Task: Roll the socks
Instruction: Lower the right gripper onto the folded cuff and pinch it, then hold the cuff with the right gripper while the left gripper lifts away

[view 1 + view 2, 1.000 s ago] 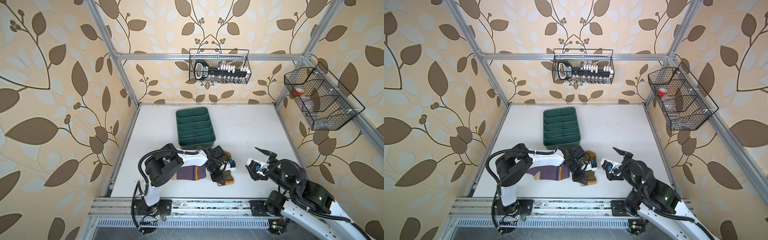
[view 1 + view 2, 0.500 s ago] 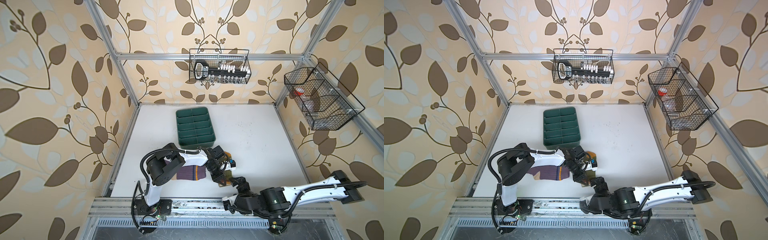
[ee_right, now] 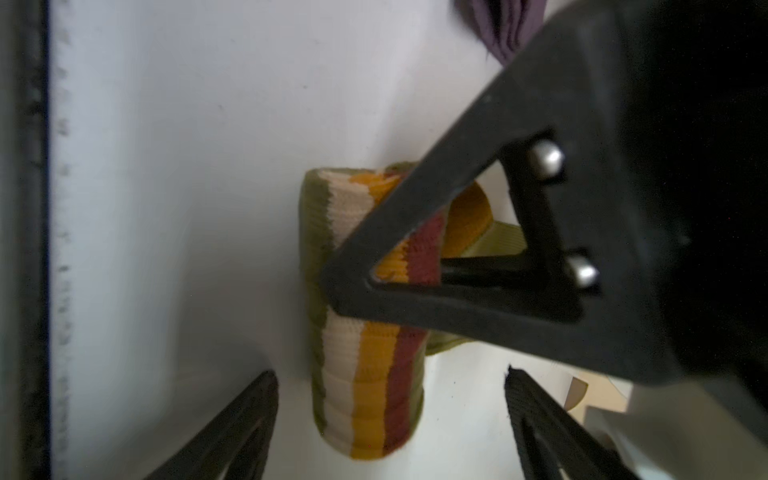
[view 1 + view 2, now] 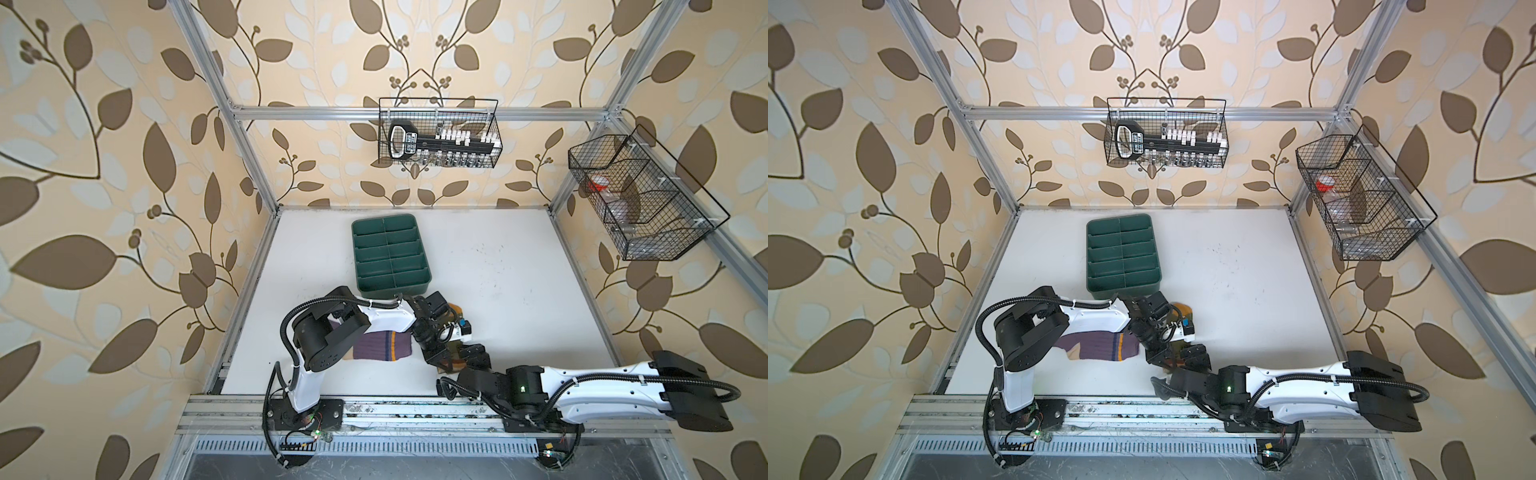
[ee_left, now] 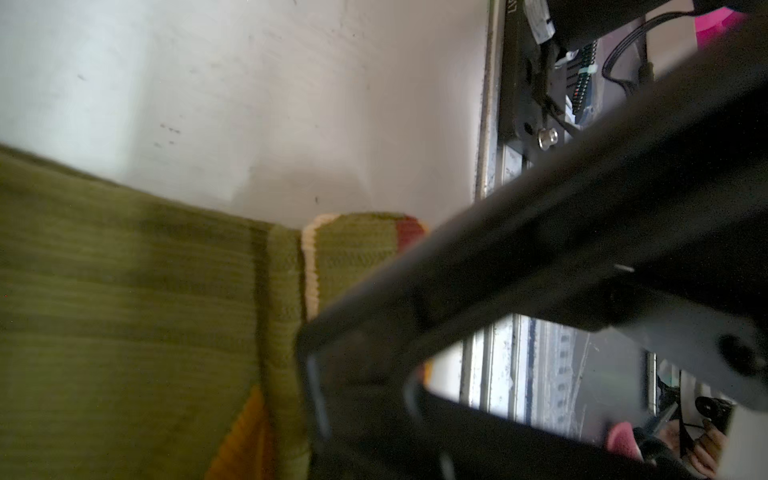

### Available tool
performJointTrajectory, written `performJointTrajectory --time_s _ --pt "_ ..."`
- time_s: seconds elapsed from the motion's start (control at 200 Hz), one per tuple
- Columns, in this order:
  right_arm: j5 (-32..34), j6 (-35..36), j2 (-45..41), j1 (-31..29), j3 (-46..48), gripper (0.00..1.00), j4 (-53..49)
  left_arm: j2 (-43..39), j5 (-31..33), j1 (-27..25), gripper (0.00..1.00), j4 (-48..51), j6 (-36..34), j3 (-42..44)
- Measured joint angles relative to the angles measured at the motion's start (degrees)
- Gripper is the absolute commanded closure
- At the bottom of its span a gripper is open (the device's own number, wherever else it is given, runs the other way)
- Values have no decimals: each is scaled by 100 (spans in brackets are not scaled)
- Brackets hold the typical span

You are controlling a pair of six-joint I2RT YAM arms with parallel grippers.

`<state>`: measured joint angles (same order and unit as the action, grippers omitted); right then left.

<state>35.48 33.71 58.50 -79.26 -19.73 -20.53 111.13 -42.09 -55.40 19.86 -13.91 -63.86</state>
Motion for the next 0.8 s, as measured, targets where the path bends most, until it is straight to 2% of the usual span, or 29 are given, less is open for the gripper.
performJointTrajectory --time_s 0.04,0.135,0.33,0.43,0.55,0.575,0.61,0.69,0.8 --pt "-22 44 17 20 9 19 87 0 0 2 100 -2 0 0" --pt "-166 184 96 103 63 35 306 0 -2 0 100 -2 0 0" --pt "-361 260 343 140 90 61 496 -9 -2 2 100 -17 0 11" --pt "-402 269 374 164 92 70 525 -31 0 0 100 -55 0 42" --pt "-420 258 424 184 90 73 538 -70 17 -4 100 -105 20 85" --pt "-424 258 446 184 87 76 540 -83 28 -7 100 -109 35 90" --pt "-424 273 479 188 76 86 540 -94 48 -11 100 -116 61 98" --pt "-442 212 553 205 7 100 490 -146 116 -13 87 -122 140 131" --pt "-570 251 608 240 -70 100 426 -295 328 -35 66 -70 219 186"
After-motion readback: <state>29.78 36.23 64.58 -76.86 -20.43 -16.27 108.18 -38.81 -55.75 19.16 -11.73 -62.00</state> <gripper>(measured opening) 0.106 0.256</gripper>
